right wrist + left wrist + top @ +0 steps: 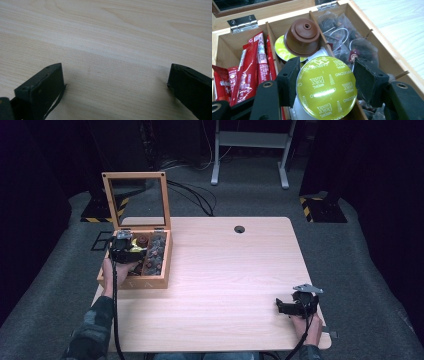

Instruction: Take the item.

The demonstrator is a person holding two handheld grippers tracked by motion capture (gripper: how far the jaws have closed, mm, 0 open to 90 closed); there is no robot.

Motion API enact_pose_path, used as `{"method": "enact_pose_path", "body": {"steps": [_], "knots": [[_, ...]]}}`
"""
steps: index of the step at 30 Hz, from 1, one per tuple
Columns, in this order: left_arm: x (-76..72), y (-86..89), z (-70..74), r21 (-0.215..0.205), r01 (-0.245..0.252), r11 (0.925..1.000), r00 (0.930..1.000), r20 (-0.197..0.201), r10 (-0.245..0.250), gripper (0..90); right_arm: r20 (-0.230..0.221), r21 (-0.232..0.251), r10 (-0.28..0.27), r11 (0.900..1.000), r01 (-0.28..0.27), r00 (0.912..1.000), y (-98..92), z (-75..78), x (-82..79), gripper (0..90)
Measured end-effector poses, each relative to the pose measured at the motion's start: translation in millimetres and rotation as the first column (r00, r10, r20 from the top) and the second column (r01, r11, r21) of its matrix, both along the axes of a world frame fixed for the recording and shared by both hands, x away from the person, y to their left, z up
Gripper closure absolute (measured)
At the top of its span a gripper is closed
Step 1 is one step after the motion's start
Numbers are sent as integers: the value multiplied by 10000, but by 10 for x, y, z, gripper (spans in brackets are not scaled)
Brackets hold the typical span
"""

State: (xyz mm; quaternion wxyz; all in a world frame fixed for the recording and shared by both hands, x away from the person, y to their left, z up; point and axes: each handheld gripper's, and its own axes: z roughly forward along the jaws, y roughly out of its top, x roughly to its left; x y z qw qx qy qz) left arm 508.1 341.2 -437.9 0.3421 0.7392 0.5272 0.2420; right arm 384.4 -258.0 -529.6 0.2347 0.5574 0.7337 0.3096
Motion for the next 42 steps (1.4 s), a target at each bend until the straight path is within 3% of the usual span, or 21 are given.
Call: {"method": "enact_pose_path", "body": {"steps": [26,42], "knots": [[-192,-112,242,24,516,9987,9959,736,-516,397,0,0,0,10000,0,10000,0,0,0,0],[-309,-326,465,6,1223,9925,9842,1288,-1214,397,0,0,-1,10000,1,10000,0,0,0,0]]}}
